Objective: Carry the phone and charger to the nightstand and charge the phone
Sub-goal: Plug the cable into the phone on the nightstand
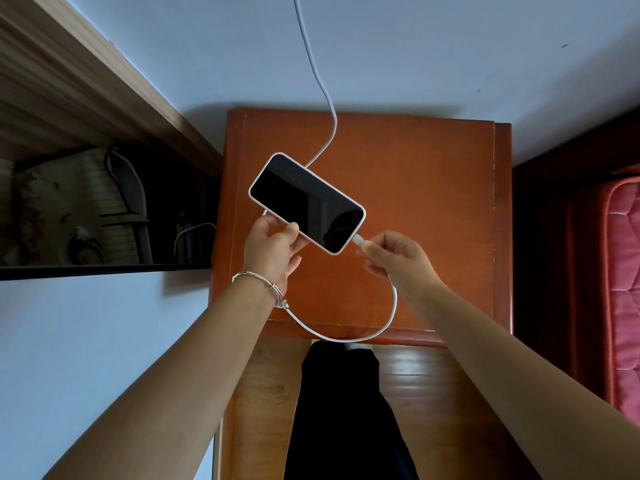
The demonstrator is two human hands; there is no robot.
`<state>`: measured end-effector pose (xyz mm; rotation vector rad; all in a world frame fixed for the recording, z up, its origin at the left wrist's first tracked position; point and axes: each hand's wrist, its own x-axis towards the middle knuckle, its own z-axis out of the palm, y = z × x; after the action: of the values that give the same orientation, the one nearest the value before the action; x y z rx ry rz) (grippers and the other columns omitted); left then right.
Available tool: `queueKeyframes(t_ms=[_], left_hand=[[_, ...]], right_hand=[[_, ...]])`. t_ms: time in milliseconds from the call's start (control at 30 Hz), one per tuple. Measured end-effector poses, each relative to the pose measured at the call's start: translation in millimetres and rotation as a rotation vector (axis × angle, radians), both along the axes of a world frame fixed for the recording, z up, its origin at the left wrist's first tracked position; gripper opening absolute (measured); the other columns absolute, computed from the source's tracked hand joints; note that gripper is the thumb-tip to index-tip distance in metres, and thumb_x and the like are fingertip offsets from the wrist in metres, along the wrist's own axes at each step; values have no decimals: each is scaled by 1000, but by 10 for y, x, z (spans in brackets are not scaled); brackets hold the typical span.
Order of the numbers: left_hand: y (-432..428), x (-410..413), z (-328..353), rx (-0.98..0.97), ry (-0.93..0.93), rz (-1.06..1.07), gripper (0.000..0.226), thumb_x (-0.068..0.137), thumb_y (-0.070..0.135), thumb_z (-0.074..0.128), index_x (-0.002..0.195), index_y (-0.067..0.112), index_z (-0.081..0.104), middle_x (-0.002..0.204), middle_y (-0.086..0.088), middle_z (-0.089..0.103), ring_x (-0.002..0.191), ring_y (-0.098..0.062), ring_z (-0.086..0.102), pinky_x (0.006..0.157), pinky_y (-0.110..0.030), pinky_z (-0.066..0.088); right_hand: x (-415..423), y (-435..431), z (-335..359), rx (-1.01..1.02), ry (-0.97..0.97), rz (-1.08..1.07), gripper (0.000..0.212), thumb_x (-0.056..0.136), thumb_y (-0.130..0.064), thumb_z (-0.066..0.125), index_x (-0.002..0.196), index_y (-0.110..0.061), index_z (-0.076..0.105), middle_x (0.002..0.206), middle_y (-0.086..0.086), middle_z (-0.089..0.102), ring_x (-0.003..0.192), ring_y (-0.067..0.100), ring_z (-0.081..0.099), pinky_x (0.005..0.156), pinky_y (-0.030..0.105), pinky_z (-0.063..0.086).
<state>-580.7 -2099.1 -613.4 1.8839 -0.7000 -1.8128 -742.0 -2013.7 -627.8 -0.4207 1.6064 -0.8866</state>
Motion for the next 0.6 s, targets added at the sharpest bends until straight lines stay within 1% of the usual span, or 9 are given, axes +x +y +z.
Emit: queueKeyframes(t_ms=[67, 133, 200, 267, 300, 367, 433, 500, 600], left_hand=[[-14, -13, -4, -18, -11, -14, 21, 90, 6, 54, 109, 16, 53, 111, -6, 66, 96, -20, 68, 88, -41, 46], [-33, -27, 0, -40, -37, -50, 21, 90, 8, 55, 108, 19, 53, 107, -4, 67, 92, -18, 69, 82, -37, 48], [-38, -47, -2, -51, -56, -72, 22, 90, 9, 56, 107, 22, 53, 103, -2, 68, 87, -16, 69, 76, -33, 49], [-28, -52, -5, -40, -47, -71, 22, 90, 8, 56, 107, 22, 54, 101, -2, 68, 86, -15, 69, 74, -32, 49], [-24, -49, -7, -28, -38, -64, 22, 90, 8, 56, 107, 22, 54, 102, -3, 68, 88, -16, 69, 76, -34, 49], [-25, -27, -8, -6, -14, -48, 19, 90, 7, 55, 101, 23, 54, 104, -4, 67, 91, -19, 69, 82, -38, 49], [-24, -3, -8, 12, 11, -41, 18, 90, 5, 54, 97, 22, 55, 104, -5, 67, 93, -20, 68, 90, -42, 47], [-9, 13, -13, 23, 27, -54, 17, 90, 5, 54, 96, 20, 56, 104, -3, 67, 92, -19, 68, 96, -45, 43], [15, 44, -27, 34, 19, -76, 16, 91, 4, 54, 95, 19, 56, 104, -4, 67, 91, -19, 67, 103, -47, 41]], right_hand=[[-12, 15, -16, 5, -4, 12, 28, 88, -14, 61, 62, -24, 63, 85, 16, 65, 76, 23, 54, 81, 41, 48], [-22, 37, -47, 14, -12, 16, 27, 88, -13, 61, 63, -23, 62, 85, 11, 67, 79, 21, 57, 88, 42, 51], [-31, 54, -83, 13, -18, 0, 24, 88, -11, 61, 65, -19, 61, 79, 3, 69, 78, 18, 58, 87, 41, 52], [-40, 60, -95, 11, -18, -14, 23, 89, -10, 60, 67, -17, 61, 77, -2, 70, 75, 16, 59, 85, 38, 52], [-47, 58, -93, 13, -16, -11, 23, 88, -11, 60, 66, -18, 62, 78, -1, 71, 75, 17, 59, 85, 39, 51], [-69, 43, -78, 26, 1, 35, 23, 88, -15, 62, 65, -21, 64, 84, 8, 72, 74, 18, 57, 82, 37, 51], [-97, 16, -66, 73, 31, 125, 20, 87, -21, 63, 68, -22, 66, 91, 12, 73, 72, 15, 58, 76, 30, 49], [-122, 5, -69, 116, 46, 218, 16, 87, -24, 63, 72, -22, 67, 91, 4, 75, 75, 12, 61, 76, 26, 50], [-159, 42, -83, 146, 43, 329, 14, 89, -25, 60, 78, -21, 68, 87, -4, 73, 81, 10, 64, 80, 27, 50]])
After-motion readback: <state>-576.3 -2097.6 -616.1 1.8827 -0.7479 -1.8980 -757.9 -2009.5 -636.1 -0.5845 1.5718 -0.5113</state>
